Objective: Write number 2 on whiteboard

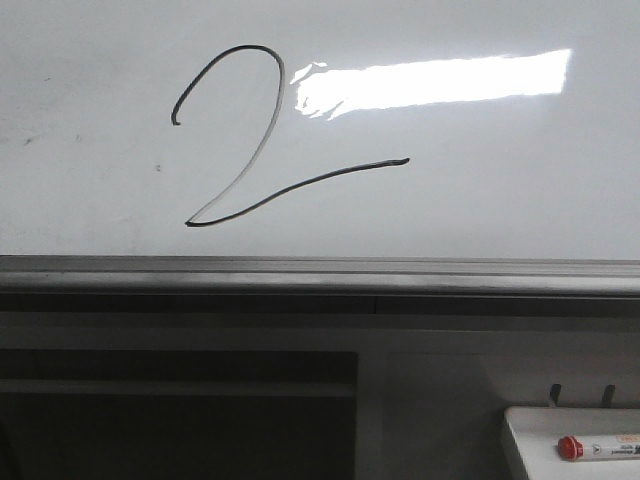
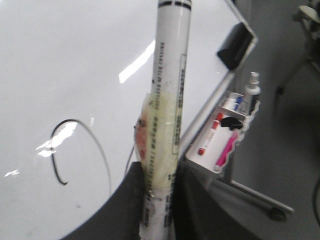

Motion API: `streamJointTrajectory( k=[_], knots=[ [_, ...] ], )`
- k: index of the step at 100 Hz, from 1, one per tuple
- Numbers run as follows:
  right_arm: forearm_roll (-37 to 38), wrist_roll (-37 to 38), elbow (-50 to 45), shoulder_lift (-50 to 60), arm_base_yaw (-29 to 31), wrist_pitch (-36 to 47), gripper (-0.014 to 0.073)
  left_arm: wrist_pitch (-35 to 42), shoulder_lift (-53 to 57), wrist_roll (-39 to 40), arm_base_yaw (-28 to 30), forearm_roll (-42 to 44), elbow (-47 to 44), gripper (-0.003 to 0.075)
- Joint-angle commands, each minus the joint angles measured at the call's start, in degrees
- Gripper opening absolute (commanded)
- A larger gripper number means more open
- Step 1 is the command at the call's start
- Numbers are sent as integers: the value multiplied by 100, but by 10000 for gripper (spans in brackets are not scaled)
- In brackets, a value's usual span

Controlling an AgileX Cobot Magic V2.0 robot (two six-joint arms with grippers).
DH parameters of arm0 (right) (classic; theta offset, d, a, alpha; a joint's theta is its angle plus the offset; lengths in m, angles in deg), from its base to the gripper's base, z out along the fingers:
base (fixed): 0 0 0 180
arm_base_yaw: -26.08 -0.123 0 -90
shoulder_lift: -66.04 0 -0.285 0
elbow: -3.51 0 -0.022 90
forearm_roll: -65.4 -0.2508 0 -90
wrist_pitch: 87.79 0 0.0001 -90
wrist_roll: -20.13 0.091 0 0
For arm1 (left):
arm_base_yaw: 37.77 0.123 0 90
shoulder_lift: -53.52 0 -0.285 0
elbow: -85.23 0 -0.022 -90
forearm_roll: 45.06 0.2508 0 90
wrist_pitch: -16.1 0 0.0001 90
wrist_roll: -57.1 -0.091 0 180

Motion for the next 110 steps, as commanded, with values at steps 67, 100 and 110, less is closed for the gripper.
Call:
streamJointTrajectory(
  k=[67,100,110],
  knots=[
    [-363,463,-830,105,536,-493,-71,4499,-1424,602,545,-1167,-1098,-20],
    [-712,463,-1105,105,536,-481,-71,4684,-2351,602,545,-1267,-769,-20],
    [-752,463,-1115,105,536,-491,-71,4649,-2532,602,545,-1267,-706,-20]
  ],
)
